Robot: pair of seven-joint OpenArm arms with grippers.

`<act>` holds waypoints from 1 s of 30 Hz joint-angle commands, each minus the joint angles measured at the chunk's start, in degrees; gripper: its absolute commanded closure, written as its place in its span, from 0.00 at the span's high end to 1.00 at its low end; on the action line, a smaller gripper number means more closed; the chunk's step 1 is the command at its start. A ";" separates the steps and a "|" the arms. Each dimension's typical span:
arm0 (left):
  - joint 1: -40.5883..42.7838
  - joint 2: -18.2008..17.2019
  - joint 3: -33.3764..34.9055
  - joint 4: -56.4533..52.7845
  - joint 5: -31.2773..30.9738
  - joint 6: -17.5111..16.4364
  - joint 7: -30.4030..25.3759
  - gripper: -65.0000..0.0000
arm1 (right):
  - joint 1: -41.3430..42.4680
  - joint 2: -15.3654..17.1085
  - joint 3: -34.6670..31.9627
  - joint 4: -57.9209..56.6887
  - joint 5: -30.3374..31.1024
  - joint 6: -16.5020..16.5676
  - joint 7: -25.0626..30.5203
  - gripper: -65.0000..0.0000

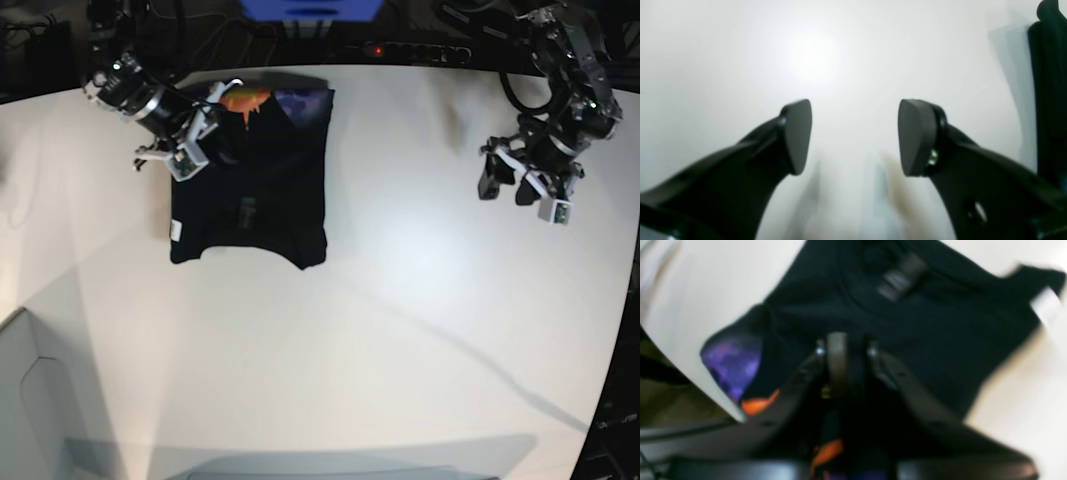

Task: Fold the T-shirt properly
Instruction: 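Pinch and tuck the bundle's collar edge with the right gripper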

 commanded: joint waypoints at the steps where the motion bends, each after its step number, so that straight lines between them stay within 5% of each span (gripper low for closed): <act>1: -0.49 -0.82 -0.27 1.06 -0.86 -0.18 -1.11 0.60 | -1.24 0.11 1.42 1.01 1.00 0.78 1.08 0.00; 8: -0.84 -0.82 -0.01 0.97 -0.86 -0.18 -1.11 0.60 | -3.88 0.29 6.17 -1.45 0.91 0.78 1.16 0.00; 17: -0.40 -0.73 -0.27 0.89 -0.95 -0.27 -1.11 0.60 | 3.86 2.04 6.79 -12.44 0.91 0.78 1.60 0.00; 30: 1.09 0.94 -1.33 1.06 -0.95 -0.18 -1.11 0.60 | 2.98 5.03 11.27 -7.16 0.91 0.78 5.38 0.00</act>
